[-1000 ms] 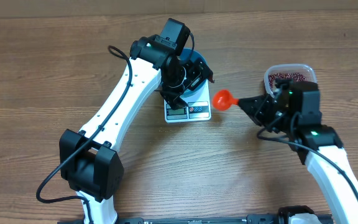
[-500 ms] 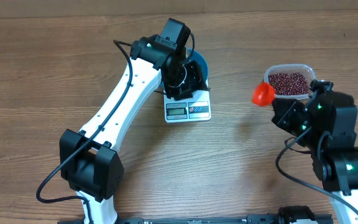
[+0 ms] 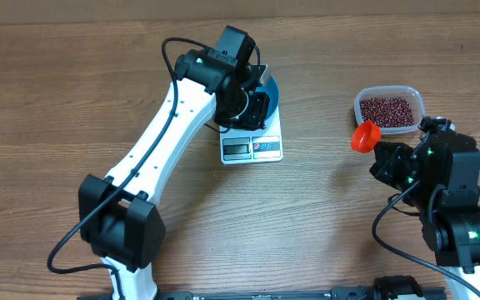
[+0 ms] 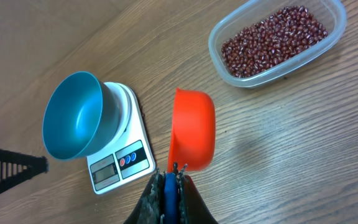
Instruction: Scoop item into bowl and weigh 150g on scale
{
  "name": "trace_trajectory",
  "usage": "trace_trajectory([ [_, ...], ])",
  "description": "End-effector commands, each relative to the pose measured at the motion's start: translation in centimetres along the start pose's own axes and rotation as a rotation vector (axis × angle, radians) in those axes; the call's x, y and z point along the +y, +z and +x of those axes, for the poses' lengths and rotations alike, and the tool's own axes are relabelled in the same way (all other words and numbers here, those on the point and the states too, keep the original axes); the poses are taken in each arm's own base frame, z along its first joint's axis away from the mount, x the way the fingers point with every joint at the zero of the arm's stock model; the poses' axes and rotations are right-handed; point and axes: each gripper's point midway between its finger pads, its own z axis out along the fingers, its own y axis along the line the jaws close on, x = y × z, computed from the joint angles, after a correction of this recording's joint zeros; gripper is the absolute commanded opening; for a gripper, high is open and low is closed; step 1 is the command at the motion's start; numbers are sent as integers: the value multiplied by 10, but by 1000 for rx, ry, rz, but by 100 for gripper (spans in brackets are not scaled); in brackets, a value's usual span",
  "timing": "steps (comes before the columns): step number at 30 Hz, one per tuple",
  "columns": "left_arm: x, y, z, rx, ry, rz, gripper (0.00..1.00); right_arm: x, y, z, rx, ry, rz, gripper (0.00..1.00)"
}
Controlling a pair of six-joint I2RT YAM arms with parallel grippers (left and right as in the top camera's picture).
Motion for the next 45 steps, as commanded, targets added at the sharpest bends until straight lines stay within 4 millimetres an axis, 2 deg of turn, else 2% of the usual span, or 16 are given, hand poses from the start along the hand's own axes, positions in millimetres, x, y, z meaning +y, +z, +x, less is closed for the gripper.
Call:
trace_trajectory([
  [1,9,-53,-12,-155,178,-174,4,4,-8,-8,-30,-5,-11,4],
  [4,4,-78,-13,-228,253,-256,5,4,-8,-8,-30,-5,-10,4],
  [7,-7,-95,-7,-267,333,-310,4,4,-8,-8,-31,-5,-11,4],
  [9,-13,-98,-3,-273,369,-342,4,4,-8,-8,-31,-5,-11,4],
  [12,-19,-92,4,-258,424,-384,4,4,-8,-7,-28,-1,-10,4],
  [16,-17,-72,7,-258,424,-452,5,3,-8,-7,-26,-1,-7,4],
  [19,-10,-47,13,-234,429,-450,5,3,-8,-7,-27,-1,-8,4],
  [22,-4,-20,21,-205,432,-423,4,3,-7,-7,-26,-1,-7,4],
  [25,-8,4,23,-211,444,-348,5,3,-5,-7,-22,-1,-4,4],
  [31,-2,39,19,-280,459,-313,4,2,-5,-6,-19,-1,-2,4],
  [36,9,59,26,-286,480,-314,4,4,-5,-8,-26,-2,-7,4],
  [45,20,83,31,-293,496,-318,4,4,-5,-9,-31,-2,-6,4],
])
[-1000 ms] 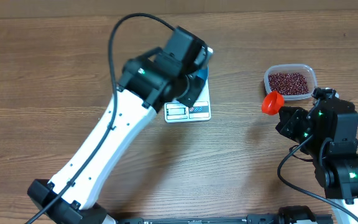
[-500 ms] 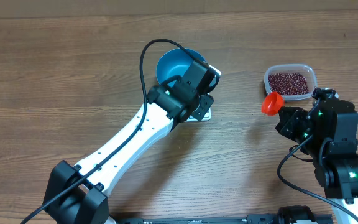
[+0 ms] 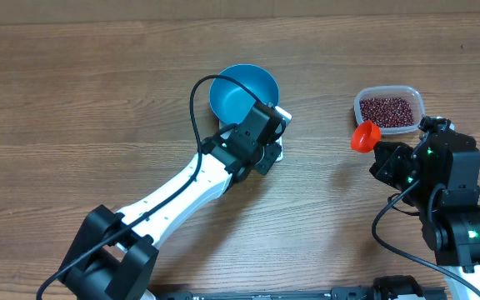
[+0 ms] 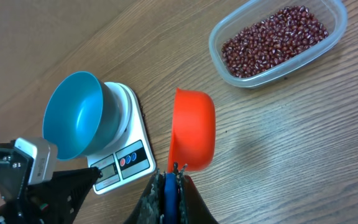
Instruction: Scoop item into bowl and weigh 150g on scale
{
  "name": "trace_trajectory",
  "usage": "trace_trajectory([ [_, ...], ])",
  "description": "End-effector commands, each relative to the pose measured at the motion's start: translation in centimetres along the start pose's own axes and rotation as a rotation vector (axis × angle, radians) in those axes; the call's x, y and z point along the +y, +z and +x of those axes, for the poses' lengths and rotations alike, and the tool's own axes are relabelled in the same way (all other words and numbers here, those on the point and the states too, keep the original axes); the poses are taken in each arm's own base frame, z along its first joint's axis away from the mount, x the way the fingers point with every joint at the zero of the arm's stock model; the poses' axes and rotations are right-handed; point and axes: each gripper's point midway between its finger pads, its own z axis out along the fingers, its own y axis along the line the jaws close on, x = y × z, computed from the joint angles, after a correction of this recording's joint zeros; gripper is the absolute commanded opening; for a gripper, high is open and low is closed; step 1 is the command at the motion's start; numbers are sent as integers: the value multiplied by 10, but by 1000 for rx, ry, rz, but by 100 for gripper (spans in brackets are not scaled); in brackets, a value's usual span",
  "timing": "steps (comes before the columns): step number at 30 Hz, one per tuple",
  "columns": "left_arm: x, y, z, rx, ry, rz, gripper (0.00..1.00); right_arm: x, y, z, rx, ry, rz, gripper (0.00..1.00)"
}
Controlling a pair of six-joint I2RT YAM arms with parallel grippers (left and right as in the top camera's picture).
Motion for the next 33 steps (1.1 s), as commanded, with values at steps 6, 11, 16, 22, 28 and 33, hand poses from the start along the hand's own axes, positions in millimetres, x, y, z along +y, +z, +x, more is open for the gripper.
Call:
trace_trajectory([
  [6,-4,28,18,52,46,9,4,2,0,-7,-14,-4,4,4],
  [11,-1,45,27,79,45,-10,4,0,7,-5,10,-1,20,4],
  [16,10,47,26,74,3,-79,4,-2,10,-3,24,0,28,4],
  [22,22,47,23,59,-43,-125,4,-2,10,-4,23,0,28,4],
  [28,31,47,24,64,-60,-136,4,-2,10,-4,23,0,28,4],
  [33,31,47,23,60,-61,-133,4,-2,10,-4,23,0,28,4],
])
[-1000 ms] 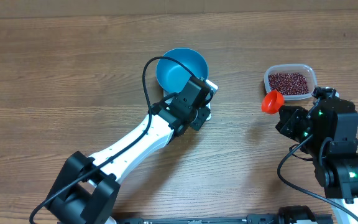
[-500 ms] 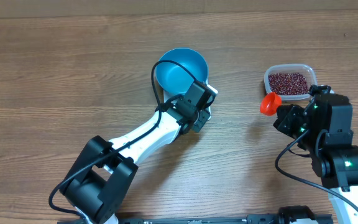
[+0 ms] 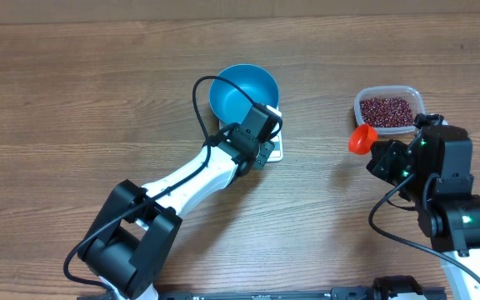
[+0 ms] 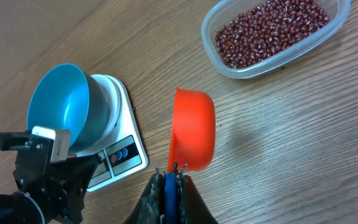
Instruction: Scoop item into bowl and weigh 150g on scale
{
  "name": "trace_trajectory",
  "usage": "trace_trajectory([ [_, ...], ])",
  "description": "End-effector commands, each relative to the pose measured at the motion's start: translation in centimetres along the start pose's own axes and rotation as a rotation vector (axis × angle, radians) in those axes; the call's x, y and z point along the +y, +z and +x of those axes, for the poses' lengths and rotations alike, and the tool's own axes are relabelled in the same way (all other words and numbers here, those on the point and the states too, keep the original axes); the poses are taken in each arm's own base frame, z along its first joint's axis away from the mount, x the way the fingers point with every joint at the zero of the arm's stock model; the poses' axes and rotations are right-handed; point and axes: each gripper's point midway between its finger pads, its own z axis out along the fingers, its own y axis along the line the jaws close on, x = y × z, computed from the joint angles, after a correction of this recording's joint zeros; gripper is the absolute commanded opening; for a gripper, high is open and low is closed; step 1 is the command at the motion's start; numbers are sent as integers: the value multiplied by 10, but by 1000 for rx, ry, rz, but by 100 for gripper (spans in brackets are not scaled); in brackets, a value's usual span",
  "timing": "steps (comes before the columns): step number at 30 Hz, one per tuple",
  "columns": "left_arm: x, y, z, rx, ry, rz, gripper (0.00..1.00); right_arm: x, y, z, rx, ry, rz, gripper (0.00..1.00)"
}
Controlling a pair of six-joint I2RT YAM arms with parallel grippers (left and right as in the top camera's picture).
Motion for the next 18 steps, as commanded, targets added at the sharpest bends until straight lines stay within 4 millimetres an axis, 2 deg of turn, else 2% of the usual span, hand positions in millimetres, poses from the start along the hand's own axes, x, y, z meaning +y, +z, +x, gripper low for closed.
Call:
trace_trajectory([
  [1,3,3,3,6,-11,-15,4,3,-6,-9,-30,-5,-6,4],
  [13,-11,3,9,32,2,62,4,4,-6,-9,-34,-5,-8,4],
  [18,-11,3,10,34,5,62,4,4,-6,-10,-35,-5,-9,4],
])
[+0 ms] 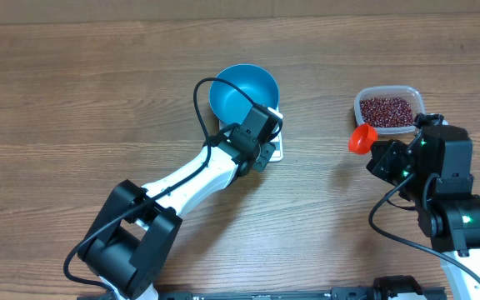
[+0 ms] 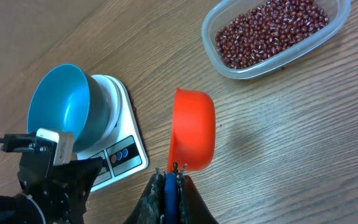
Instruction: Scoop item into bowl and weigh 150g on scale
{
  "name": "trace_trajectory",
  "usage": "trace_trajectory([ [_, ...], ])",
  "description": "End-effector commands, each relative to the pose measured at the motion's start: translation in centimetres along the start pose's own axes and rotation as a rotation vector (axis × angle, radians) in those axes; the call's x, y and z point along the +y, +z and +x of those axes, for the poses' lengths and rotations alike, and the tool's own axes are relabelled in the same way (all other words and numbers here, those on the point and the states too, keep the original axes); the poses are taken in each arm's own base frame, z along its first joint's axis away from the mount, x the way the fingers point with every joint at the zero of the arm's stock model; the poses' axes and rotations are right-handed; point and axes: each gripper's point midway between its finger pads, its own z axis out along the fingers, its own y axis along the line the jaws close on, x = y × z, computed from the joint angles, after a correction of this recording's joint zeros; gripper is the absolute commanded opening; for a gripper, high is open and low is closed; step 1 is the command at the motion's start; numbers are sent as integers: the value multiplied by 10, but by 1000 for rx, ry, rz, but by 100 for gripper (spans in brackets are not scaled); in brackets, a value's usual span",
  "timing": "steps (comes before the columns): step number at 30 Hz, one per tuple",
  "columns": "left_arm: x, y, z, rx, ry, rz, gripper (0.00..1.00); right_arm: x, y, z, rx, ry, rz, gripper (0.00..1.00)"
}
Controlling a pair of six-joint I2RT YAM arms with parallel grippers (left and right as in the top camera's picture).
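A blue bowl point(image 1: 244, 92) stands empty on the white scale point(image 1: 277, 151), also seen as bowl point(image 2: 64, 109) and scale point(image 2: 129, 134) in the right wrist view. My left gripper point(image 1: 265, 152) hangs low over the scale's front panel and hides most of it; its jaws cannot be made out. The left gripper point(image 2: 89, 171) shows dark beside the display. My right gripper point(image 2: 169, 177) is shut on the blue handle of an orange scoop point(image 2: 192, 130), which is empty. The scoop point(image 1: 360, 138) hovers just below the tub of red beans point(image 1: 387, 109).
The clear plastic tub of beans point(image 2: 272, 31) sits at the table's right, a short way from the scoop. Bare wooden table point(image 1: 73, 100) lies between scale and tub and to the left. The left arm's black cable loops by the bowl's left rim.
Almost nothing differs. My left gripper sits a touch further along the scale's front panel. The right gripper and the scoop are where they were.
At first my left gripper was up against the bowl on the scale, with the right gripper holding the empty scoop near the tub. Then the left gripper was down at the scale's front panel, the bowl uncovered. The right arm later shifted slightly left and has stayed.
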Motion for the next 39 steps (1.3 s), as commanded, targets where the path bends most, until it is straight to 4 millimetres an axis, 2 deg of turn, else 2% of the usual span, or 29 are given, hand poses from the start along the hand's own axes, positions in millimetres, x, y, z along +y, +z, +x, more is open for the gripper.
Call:
trace_trajectory([
  [1,-3,4,7,22,3,20,4,4,-6,-10,-34,-5,-8,4],
  [8,-4,15,16,52,6,18,4,4,-6,-10,-34,-5,-8,4],
  [39,3,38,19,50,25,-36,4,4,-6,-10,-34,-5,-8,4],
])
